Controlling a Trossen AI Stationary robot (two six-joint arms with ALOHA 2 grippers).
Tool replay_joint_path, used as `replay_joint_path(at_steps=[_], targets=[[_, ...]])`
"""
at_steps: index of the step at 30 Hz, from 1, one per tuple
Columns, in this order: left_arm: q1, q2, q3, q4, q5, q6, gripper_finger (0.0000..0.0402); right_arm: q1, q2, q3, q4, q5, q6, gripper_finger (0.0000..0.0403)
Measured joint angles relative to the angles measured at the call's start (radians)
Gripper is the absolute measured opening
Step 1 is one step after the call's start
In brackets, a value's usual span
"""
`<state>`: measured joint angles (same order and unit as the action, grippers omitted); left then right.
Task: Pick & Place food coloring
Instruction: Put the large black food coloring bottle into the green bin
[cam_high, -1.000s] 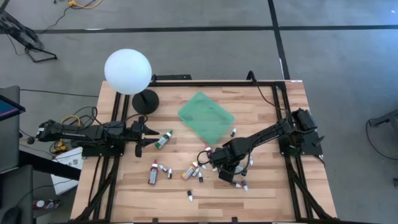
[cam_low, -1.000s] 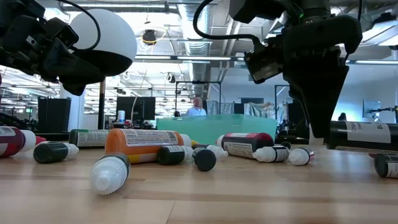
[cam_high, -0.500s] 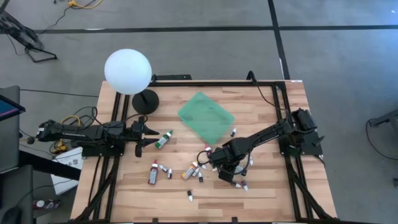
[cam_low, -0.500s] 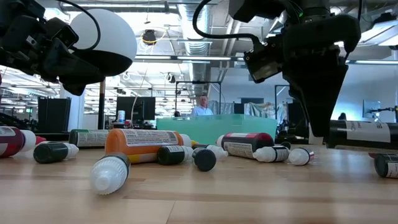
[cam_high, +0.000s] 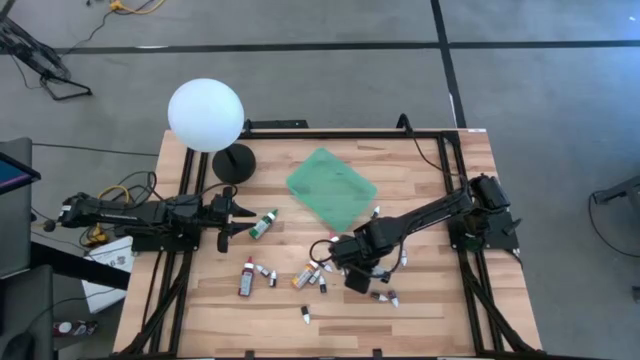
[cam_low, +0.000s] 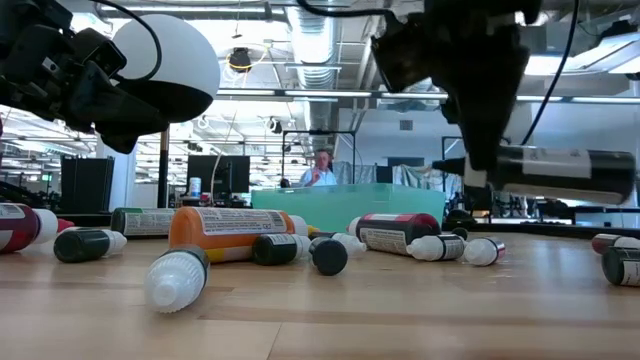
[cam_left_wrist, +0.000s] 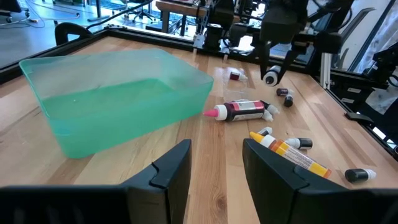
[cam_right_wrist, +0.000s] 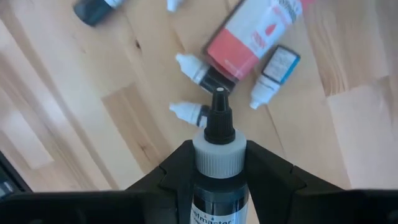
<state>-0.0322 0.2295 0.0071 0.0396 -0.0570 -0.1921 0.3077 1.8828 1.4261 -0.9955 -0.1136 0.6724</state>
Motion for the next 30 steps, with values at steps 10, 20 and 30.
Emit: replay_joint_path(at_steps=[10,20,30], targets=[[0.0,0.0,0.0,0.0,0.0,-0.001,0.0138,0.0,0.0,0.057,-0.021,0.012,-0.003,0.0118],[0.0,0.0,0.0,0.0,0.0,-0.002,0.0138,0.0,0.0,0.095,-0.022,0.013,-0.018,0.0118],[0.0,0.0,0.0,0.0,0.0,-0.003,0.0138,0.0,0.0,0.169,-0.022,0.077,-0.073,0.0118]])
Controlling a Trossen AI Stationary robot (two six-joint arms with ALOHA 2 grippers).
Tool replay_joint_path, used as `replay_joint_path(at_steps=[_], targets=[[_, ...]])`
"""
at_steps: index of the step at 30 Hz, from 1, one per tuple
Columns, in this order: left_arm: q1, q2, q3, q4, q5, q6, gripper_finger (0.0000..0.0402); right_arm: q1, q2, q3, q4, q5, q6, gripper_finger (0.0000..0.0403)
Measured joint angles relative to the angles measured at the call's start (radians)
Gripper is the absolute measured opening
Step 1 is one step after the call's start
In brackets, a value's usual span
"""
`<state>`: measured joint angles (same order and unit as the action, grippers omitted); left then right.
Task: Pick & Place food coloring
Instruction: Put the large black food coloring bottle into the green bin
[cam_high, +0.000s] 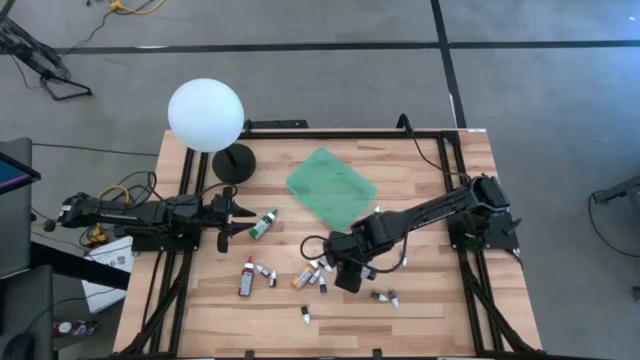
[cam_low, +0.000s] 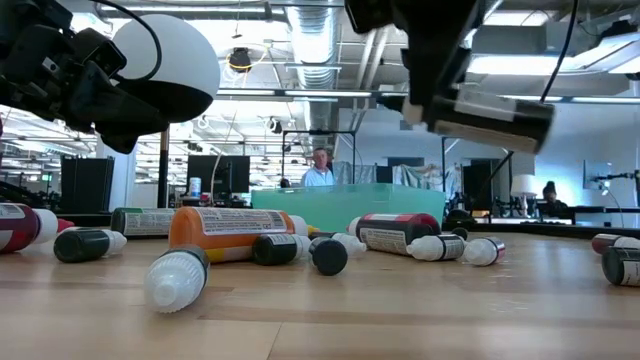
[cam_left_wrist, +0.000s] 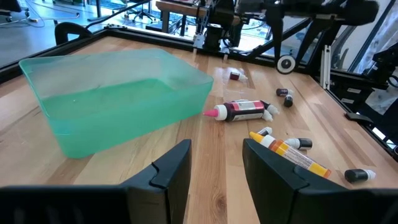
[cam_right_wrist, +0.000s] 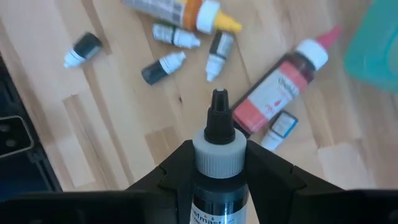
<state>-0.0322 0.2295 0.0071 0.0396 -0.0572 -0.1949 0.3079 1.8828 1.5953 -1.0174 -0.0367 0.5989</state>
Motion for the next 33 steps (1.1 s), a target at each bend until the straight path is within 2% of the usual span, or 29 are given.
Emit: replay_joint_path(at_steps=[15,24,33], targets=[[0.0,0.0,0.0,0.0,0.001,0.0,0.0138,0.002,0.0,0.1,0.005,0.197,-0.111,0.0118],[0.0,0.0,0.0,0.0,0.001,-0.001,0.0138,0.022,0.0,0.1,0.009,0.387,-0.147,0.0118],[0.0,0.0,0.0,0.0,0.001,-0.022,0.0138,0.061,0.0,0.1,-0.015,0.643,-0.163,0.0118]])
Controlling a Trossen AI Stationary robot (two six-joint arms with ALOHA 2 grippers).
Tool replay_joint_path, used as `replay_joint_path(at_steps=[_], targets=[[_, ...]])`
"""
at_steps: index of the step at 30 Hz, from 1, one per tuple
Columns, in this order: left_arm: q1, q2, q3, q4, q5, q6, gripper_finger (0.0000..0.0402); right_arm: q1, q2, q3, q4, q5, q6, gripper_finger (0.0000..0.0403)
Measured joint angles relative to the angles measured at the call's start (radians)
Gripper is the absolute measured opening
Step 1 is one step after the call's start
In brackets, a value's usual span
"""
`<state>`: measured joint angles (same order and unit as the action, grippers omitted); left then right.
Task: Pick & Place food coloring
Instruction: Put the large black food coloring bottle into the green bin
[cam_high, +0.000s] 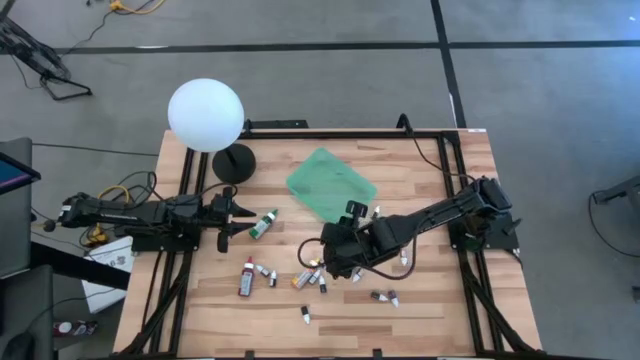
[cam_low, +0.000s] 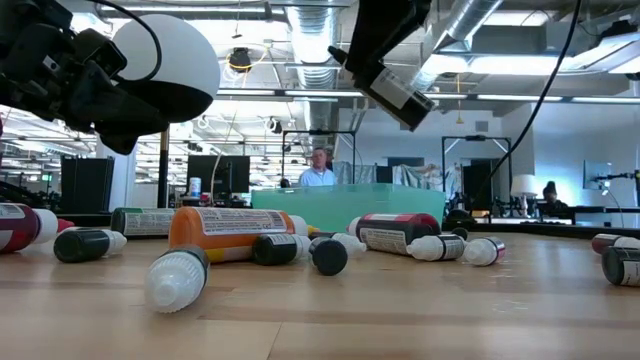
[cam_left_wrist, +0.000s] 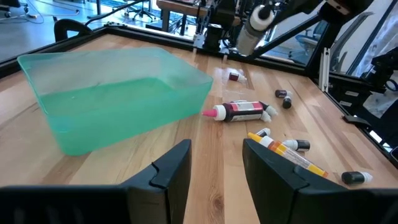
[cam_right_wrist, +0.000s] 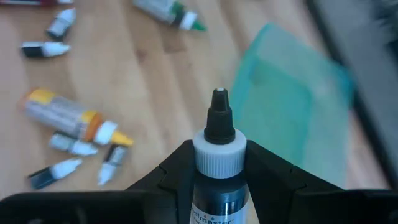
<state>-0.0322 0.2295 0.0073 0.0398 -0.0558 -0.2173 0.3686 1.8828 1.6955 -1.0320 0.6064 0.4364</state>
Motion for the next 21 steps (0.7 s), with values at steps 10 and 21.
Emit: replay_joint_path(at_steps=[10,21], targets=[[0.0,0.0,0.0,-0.004,0.018,-0.057,0.0138,0.091,0.0,0.0,-0.321,0.247,0.268,0.0118],[0.0,0.0,0.0,0.028,-0.059,-0.119,0.0138,0.211,-0.092,0.0,-0.484,0.313,0.43,0.0118]])
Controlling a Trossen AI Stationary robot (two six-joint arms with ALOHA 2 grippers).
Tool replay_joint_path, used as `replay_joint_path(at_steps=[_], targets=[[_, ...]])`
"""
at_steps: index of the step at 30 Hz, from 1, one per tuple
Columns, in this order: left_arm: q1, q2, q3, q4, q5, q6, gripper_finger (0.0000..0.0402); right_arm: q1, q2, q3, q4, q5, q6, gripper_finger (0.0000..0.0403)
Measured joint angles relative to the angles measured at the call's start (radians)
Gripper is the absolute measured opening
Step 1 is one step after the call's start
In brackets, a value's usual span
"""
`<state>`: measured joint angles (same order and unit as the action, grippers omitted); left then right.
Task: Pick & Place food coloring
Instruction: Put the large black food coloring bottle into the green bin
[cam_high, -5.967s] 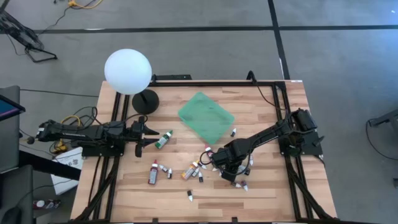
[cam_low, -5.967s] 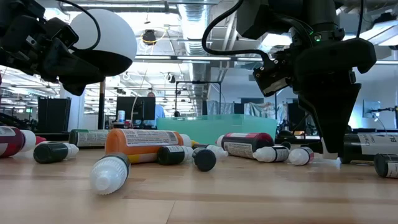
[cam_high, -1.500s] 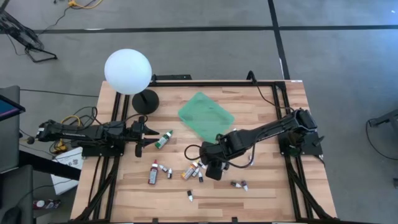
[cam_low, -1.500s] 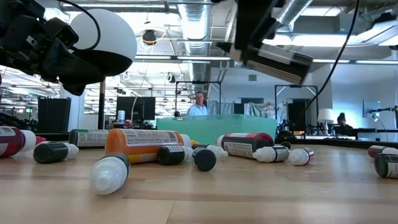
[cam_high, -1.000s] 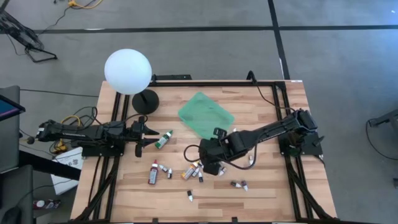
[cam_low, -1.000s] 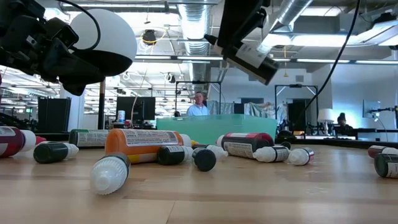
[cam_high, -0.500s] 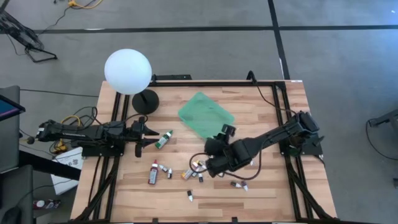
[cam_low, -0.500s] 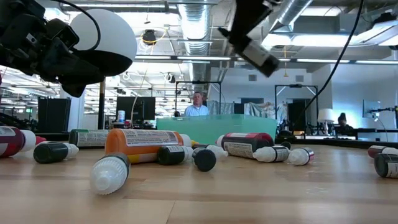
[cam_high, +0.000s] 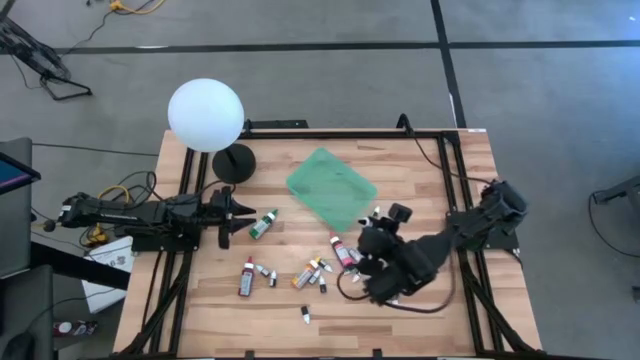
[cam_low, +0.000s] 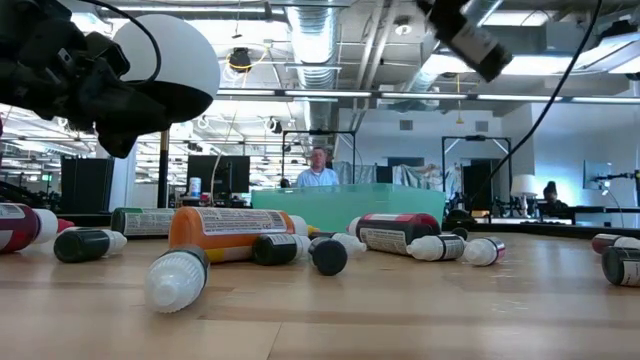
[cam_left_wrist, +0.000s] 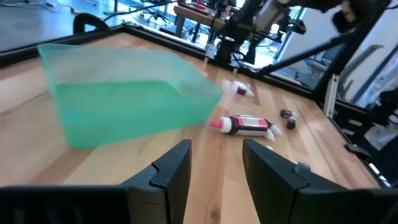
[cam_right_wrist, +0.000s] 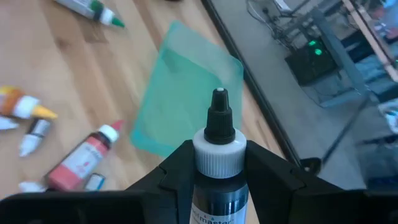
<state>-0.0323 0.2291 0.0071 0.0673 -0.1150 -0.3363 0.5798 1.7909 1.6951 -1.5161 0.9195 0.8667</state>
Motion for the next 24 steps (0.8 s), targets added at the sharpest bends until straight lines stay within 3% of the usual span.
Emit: replay_joint_path(at_steps=[14,24], targets=[[0.0,0.0,0.0,-0.006,-0.024,0.011,0.0138,0.121,-0.128,-0.001,-0.057,0.063,0.09,0.0118],[0.0,0.0,0.0,-0.01,-0.028,0.029,0.0138,0.14,-0.218,-0.172,-0.023,0.103,0.221,0.0118]])
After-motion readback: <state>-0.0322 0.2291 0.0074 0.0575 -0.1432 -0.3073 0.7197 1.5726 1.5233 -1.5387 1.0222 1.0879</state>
